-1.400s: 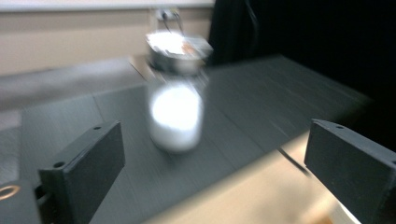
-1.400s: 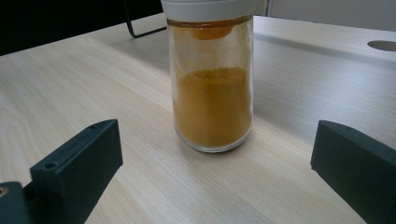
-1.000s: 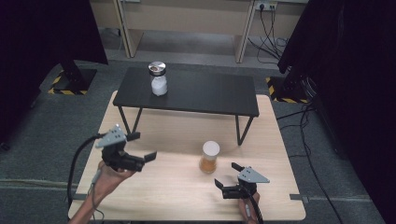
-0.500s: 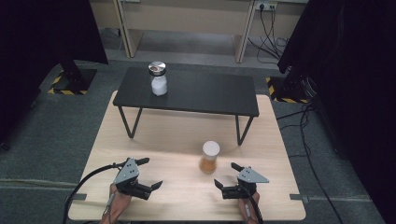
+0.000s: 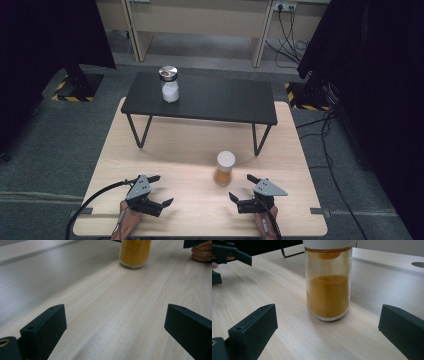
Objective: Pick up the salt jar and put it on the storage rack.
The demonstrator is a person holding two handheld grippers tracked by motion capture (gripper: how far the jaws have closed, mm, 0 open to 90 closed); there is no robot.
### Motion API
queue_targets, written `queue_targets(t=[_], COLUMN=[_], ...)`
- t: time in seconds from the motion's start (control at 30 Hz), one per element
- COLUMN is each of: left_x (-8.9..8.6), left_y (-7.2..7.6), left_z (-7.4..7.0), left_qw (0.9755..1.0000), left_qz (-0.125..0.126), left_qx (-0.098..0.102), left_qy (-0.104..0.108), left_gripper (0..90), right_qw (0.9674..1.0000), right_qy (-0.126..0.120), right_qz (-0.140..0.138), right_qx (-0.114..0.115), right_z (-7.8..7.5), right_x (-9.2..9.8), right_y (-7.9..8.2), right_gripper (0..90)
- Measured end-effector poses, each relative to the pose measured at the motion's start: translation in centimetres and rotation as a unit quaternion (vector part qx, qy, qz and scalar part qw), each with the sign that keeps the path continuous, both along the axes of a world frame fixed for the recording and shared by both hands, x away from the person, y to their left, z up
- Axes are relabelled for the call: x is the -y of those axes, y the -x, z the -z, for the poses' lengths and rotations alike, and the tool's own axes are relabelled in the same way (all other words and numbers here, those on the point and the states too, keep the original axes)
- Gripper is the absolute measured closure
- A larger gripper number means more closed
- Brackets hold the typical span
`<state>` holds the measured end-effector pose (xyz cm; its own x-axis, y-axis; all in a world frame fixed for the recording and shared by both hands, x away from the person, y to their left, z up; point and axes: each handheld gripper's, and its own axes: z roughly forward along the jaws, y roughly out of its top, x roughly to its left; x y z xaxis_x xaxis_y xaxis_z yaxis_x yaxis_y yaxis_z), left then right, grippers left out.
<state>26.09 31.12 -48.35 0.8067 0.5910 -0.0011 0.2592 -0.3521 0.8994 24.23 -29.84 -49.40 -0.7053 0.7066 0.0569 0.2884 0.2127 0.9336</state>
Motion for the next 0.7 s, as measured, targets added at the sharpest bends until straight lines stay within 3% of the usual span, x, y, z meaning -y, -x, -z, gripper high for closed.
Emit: queue_targets(t=[0.07,0.17,0.7], left_x=[-0.31,-0.62,-0.35], left_y=[0.13,0.05,0.15], left_z=[0.25,0.38,0.22], left_qw=[0.9999,0.9998,0.9999], left_qz=[0.002,-0.007,-0.013], left_qx=[0.011,0.005,0.002], left_qy=[0.005,0.015,0.009], left_gripper=[3.1,2.8,2.1], right_qw=[1.0,1.0,1.0], right_qy=[-0.001,-0.002,-0.002], right_qz=[0.0,0.001,0.004], right_qx=[0.0,0.0,0.0], right_z=[0.02,0.03,0.03], right_x=[0.03,0.02,-0.02], right_y=[0.01,0.01,0.08], right_gripper=[2.0,2.0,2.0])
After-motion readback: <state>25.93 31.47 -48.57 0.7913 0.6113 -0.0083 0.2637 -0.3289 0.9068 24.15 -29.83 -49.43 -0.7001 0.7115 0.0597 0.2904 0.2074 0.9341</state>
